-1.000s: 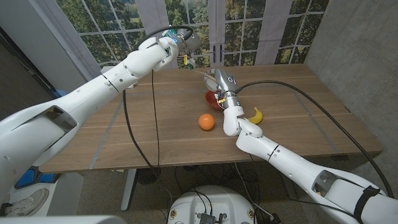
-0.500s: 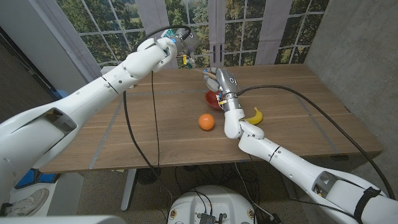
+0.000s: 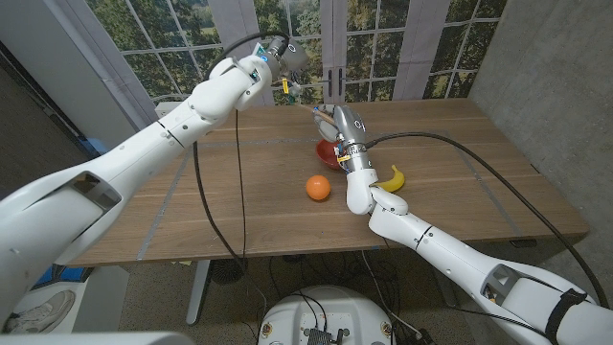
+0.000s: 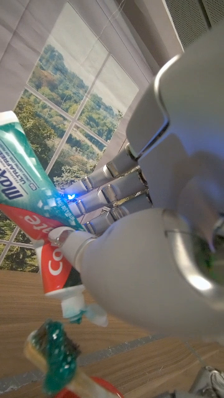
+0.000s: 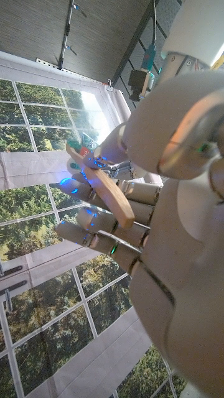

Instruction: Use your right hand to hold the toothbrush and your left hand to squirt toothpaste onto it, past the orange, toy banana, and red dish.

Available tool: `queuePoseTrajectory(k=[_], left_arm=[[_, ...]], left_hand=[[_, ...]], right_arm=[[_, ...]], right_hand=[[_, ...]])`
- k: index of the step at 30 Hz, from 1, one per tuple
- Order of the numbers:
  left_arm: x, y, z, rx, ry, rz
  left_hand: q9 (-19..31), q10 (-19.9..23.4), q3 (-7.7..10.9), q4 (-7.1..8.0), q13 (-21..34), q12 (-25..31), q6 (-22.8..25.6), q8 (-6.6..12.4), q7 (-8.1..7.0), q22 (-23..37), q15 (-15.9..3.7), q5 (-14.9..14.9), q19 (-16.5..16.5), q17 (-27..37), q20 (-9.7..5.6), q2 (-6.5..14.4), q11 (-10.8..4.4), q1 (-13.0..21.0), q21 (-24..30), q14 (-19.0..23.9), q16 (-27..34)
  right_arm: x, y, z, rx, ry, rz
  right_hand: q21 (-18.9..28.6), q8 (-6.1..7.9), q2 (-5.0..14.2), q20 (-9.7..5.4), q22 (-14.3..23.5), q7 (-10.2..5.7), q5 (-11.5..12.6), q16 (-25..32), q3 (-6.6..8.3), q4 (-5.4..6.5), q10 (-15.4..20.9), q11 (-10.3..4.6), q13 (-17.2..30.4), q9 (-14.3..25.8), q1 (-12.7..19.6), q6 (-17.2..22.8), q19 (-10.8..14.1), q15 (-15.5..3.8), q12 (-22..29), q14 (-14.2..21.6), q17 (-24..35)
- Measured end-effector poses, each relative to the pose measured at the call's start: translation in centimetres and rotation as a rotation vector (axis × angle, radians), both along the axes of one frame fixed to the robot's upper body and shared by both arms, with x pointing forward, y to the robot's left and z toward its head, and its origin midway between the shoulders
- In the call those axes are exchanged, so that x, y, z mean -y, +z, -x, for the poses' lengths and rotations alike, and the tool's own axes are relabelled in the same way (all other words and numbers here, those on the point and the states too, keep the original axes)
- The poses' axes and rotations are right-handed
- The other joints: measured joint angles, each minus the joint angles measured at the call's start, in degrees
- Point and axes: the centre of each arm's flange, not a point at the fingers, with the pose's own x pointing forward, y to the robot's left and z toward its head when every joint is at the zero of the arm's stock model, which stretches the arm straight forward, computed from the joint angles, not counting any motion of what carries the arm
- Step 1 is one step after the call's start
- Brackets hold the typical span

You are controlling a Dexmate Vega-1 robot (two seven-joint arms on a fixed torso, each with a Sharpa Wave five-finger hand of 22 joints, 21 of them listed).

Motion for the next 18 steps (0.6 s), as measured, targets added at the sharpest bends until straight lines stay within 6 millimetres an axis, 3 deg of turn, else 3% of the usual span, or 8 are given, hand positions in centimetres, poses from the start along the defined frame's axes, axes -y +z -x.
queuePoseTrajectory(k=[18], left_arm=[[-0.89, 0.31, 0.28, -0.027, -0.036, 0.119]], left_hand=[[-0.37, 0.09, 0.01, 0.23, 0.34, -0.85, -0.25, -0.27, 0.27, -0.53, 0.0, 0.4, -0.22, -0.12, -0.22, -0.01, -0.09, -0.01, 1.25, 0.0, -0.88]], right_arm=[[-0.11, 0.01, -0.34, -0.025, -0.025, 0.014]], right_hand=[[0.0, -0.04, 0.0, 0.0, 0.0, 0.04, -0.04, -0.31, 0.0, 0.0, 0.0, 0.0, -0.16, -0.18, 0.03, 0.04, 0.0, 0.0, -0.22, 0.0, 0.01]])
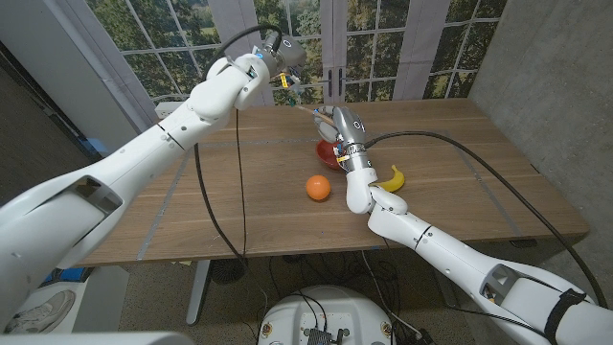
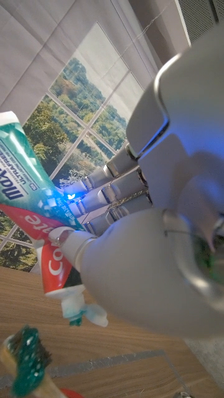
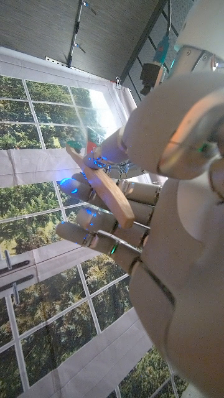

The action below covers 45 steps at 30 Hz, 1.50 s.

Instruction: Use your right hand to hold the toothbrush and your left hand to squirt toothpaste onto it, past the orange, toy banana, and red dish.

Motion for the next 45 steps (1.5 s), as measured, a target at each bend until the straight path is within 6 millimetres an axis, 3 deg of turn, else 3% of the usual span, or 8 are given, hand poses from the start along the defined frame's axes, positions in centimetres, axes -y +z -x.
queuePoseTrajectory(k=[14, 37, 45], left_arm=[[-1.1, 0.2, -0.1, -0.024, -0.018, 0.111], [-3.1, 0.0, -0.3, -0.046, -0.066, 0.334], [-3.8, -0.1, -0.3, -0.059, -0.086, 0.402]], left_hand=[[-0.69, 0.74, -0.53, 0.52, -1.82, -2.03, -0.96, -0.45, 0.96, -0.77, 0.0, 0.06, -0.5, -1.38, 0.12, 0.64, -0.74, -1.27, 0.9, 0.01, -1.77], [-1.31, 1.03, -1.03, 0.5, -2.44, -2.86, -0.95, -0.89, 0.96, -1.44, -0.44, -0.5, -0.5, -1.64, 0.12, 1.16, -1.03, -2.4, 2.09, 0.67, -2.62], [-1.74, 0.92, -1.26, 0.73, -2.81, -3.81, -1.9, -1.44, 1.89, -1.79, -0.55, -0.5, -1.11, -2.24, 0.12, 1.18, -1.15, -3.01, 2.3, 0.77, -3.77]], right_arm=[[-0.1, 0.2, -0.3, -0.013, -0.009, 0.007], [0.3, 0.1, -0.7, -0.039, -0.028, 0.011], [0.3, 0.1, -0.8, -0.047, -0.035, 0.014]], right_hand=[[0.0, -0.2, 0.0, 0.0, 0.0, -0.02, -0.02, -0.21, 0.0, 0.0, 0.01, 0.0, -0.01, -0.26, 0.02, -0.01, 0.0, 0.0, 0.0, 0.0, 0.01], [0.0, -0.18, 0.0, 0.0, 0.0, 0.1, -0.17, -0.43, 0.25, -0.25, 0.03, 0.03, -0.08, -0.54, 0.02, 0.11, 0.0, 0.0, 0.0, 0.0, 0.01], [0.0, -0.19, 0.0, 0.0, 0.0, 0.09, -0.17, -0.43, 0.25, -0.25, 0.04, 0.03, -0.36, -0.78, 0.02, 0.12, 0.0, 0.0, 0.0, 0.0, 0.01]])
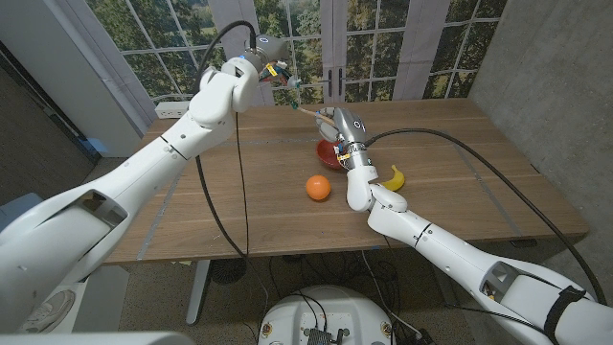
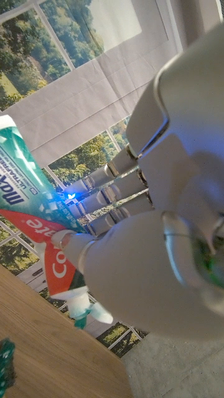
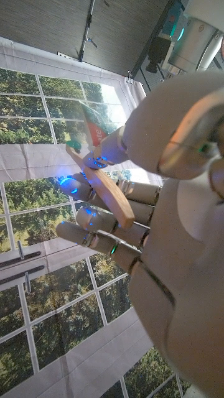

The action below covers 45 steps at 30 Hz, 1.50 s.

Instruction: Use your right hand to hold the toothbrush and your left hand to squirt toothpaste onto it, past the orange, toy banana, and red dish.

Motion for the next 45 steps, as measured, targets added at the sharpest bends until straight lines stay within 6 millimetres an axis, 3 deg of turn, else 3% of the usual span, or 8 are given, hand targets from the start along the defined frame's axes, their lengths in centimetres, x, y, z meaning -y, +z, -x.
queuePoseTrajectory(k=[16, 21, 40, 45], left_arm=[[-2.1, -0.6, -0.1, -0.069, -0.07, 0.186], [-2.5, -0.8, -0.4, -0.103, -0.094, 0.238], [-5.1, -1.5, -0.6, -0.202, -0.196, 0.451], [-5.7, -1.7, -0.8, -0.237, -0.224, 0.507]], left_hand=[[-0.81, -1.03, -0.24, 0.23, -1.12, -1.71, -1.12, -1.49, 0.7, -0.6, 0.51, -0.37, -0.52, -1.99, -0.1, 0.67, -1.0, -2.48, 0.23, -0.57, -2.69], [-1.28, -2.58, -0.24, 0.23, -1.83, -2.89, -1.94, -2.13, 1.31, -0.68, 0.62, -0.37, -0.52, -2.76, -0.1, 0.82, -0.9, -4.6, 0.23, -1.05, -4.1], [-2.11, -4.33, 0.52, 0.51, -4.15, -5.03, -3.43, -3.62, 1.88, -0.85, 0.96, -0.56, -0.72, -4.96, 0.1, 0.36, -1.17, -9.09, 0.22, -1.78, -6.66], [-2.39, -4.34, 0.98, 0.5, -4.87, -5.34, -3.58, -5.07, 2.03, -0.85, 0.63, -0.81, -0.71, -5.58, 0.1, -0.5, -1.11, -10.63, 0.22, -1.44, -7.25]], right_arm=[[0.3, -0.2, -0.2, -0.023, -0.021, 0.009], [0.4, -0.2, -0.1, -0.023, -0.022, 0.009], [0.9, -0.1, -0.3, -0.042, -0.04, 0.006], [1.0, 0.0, -0.3, -0.043, -0.041, 0.004]], right_hand=[[0.0, -0.03, 0.0, 0.0, 0.0, -0.32, -0.02, -0.23, -0.01, 0.01, 0.31, -0.29, -0.6, -0.1, 0.0, 0.29, 0.0, 0.0, 0.0, 0.0, 0.0], [0.0, -0.17, 0.0, 0.0, 0.0, -0.33, -0.06, -0.23, -0.01, 0.01, 0.31, -0.28, -0.69, -0.1, 0.0, 0.28, 0.0, 0.0, 0.0, 0.0, 0.0], [0.0, 0.24, 0.0, 0.0, 0.0, -0.34, 0.0, -0.23, -0.01, 0.01, 0.32, -0.27, -0.65, -0.36, 0.0, 0.27, 0.0, 0.0, 0.0, 0.0, 0.0], [0.0, 0.24, 0.0, 0.0, 0.0, -0.34, 0.0, -0.23, -0.01, 0.01, 0.41, -0.18, -0.58, -0.38, 0.0, 0.27, 0.0, 0.0, 0.0, 0.0, 0.0]])
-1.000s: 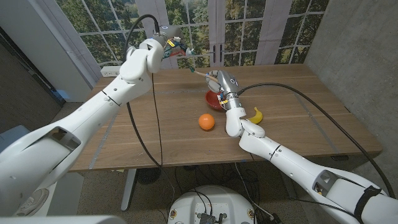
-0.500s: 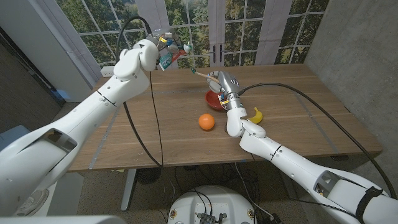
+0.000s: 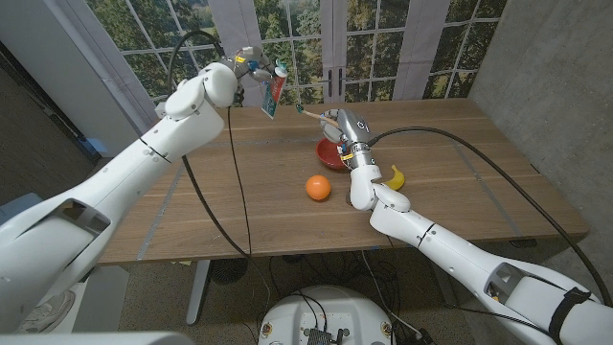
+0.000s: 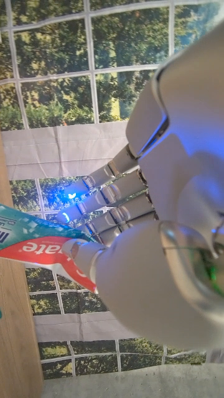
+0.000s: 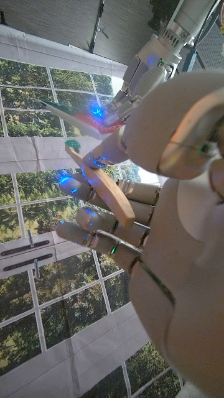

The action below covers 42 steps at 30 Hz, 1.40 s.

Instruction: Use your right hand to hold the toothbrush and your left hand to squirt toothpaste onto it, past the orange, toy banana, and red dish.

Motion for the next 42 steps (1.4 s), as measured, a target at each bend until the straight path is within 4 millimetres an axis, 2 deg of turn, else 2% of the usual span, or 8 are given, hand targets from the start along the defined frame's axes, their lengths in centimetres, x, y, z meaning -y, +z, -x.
queuePoseTrajectory(k=[5, 10, 14, 19, 22, 42], left_arm=[[-0.5, -0.6, -0.5, -0.056, -0.047, 0.074], [-1.2, -1.0, -0.8, -0.103, -0.085, 0.144], [-2.1, -1.4, -1.2, -0.138, -0.106, 0.202], [-2.1, -2.0, -1.5, -0.178, -0.146, 0.259], [-3.2, -2.2, -1.6, -0.194, -0.15, 0.306], [-5.5, -4.0, -1.8, -0.3, -0.208, 0.512]], left_hand=[[-0.27, -0.68, 0.0, 0.0, -0.63, -0.81, -0.67, -0.86, 0.67, 0.0, 0.0, 0.0, 0.0, -0.59, 0.0, -0.31, 0.66, -1.16, -0.25, 0.0, -0.77], [-0.26, -0.71, 0.4, -0.07, -1.0, -0.81, -0.67, -1.31, 0.67, 0.0, 0.0, -0.4, 0.0, -0.97, 0.0, -0.19, 0.63, -1.93, -0.46, 0.0, -0.91], [-0.53, -0.7, 0.74, -0.37, -1.43, -0.81, -0.56, -1.31, 0.78, 0.01, 0.0, -0.4, 0.0, -0.97, 0.0, -0.19, 0.64, -1.93, -0.46, 0.0, -0.91], [-0.53, -0.37, 1.42, -0.62, -1.79, -0.81, -0.26, -1.71, 1.09, 0.01, -0.09, -0.4, 0.0, -0.97, 0.0, 0.11, 0.97, -2.23, -0.46, 0.71, -0.91], [-0.53, -0.37, 1.42, -0.62, -1.96, -0.81, -0.26, -1.72, 1.09, 0.01, -0.09, -0.4, 0.0, -1.09, 0.0, 0.11, 0.97, -2.23, -0.46, 0.71, -0.91], [-0.52, -0.07, 1.9, -1.1, -2.59, -0.81, 0.04, -2.82, 1.4, 0.02, -0.1, -0.62, 0.0, -1.22, 0.0, 0.11, 1.48, -2.22, -0.45, 0.71, -0.91]], right_arm=[[0.1, 0.0, 0.0, -0.003, -0.001, -0.001], [0.2, 0.0, -0.1, -0.008, -0.003, -0.003], [0.2, 0.0, -0.1, -0.011, -0.004, -0.005], [0.3, 0.1, -0.2, -0.013, -0.005, -0.007], [0.4, 0.1, -0.2, -0.016, -0.01, -0.01], [1.1, 0.3, -0.1, -0.019, -0.025, -0.034]], right_hand=[[0.0, 0.0, 0.0, 0.0, 0.0, 0.0, 0.0, 0.0, 0.0, 0.0, 0.0, 0.0, 0.0, -0.01, 0.0, 0.0, 0.0, 0.0, 0.0, 0.0, 0.0], [0.0, -0.02, 0.0, 0.0, 0.0, 0.0, -0.01, 0.0, 0.0, 0.0, 0.0, 0.0, -0.02, -0.01, 0.0, 0.0, 0.0, 0.0, 0.0, 0.0, 0.0], [0.0, -0.02, 0.0, 0.0, 0.0, 0.0, -0.03, 0.0, 0.0, 0.0, 0.0, 0.0, -0.02, -0.02, 0.0, 0.0, 0.0, 0.0, 0.0, 0.0, 0.0], [0.0, -0.03, 0.0, 0.0, 0.0, 0.0, -0.06, 0.0, 0.0, 0.0, 0.0, 0.0, -0.02, -0.02, 0.0, 0.0, 0.0, 0.0, 0.0, 0.0, 0.0], [0.0, -0.04, 0.0, 0.0, 0.0, -0.01, -0.17, 0.0, 0.0, 0.0, 0.0, 0.0, -0.02, -0.01, 0.0, 0.0, 0.0, 0.0, 0.0, 0.0, 0.0], [0.0, -0.12, 0.0, 0.0, 0.0, -0.01, 0.0, -0.41, 0.0, 0.0, 0.01, 0.0, -0.03, 0.03, 0.0, -0.01, 0.0, 0.0, 0.0, 0.0, 0.0]])
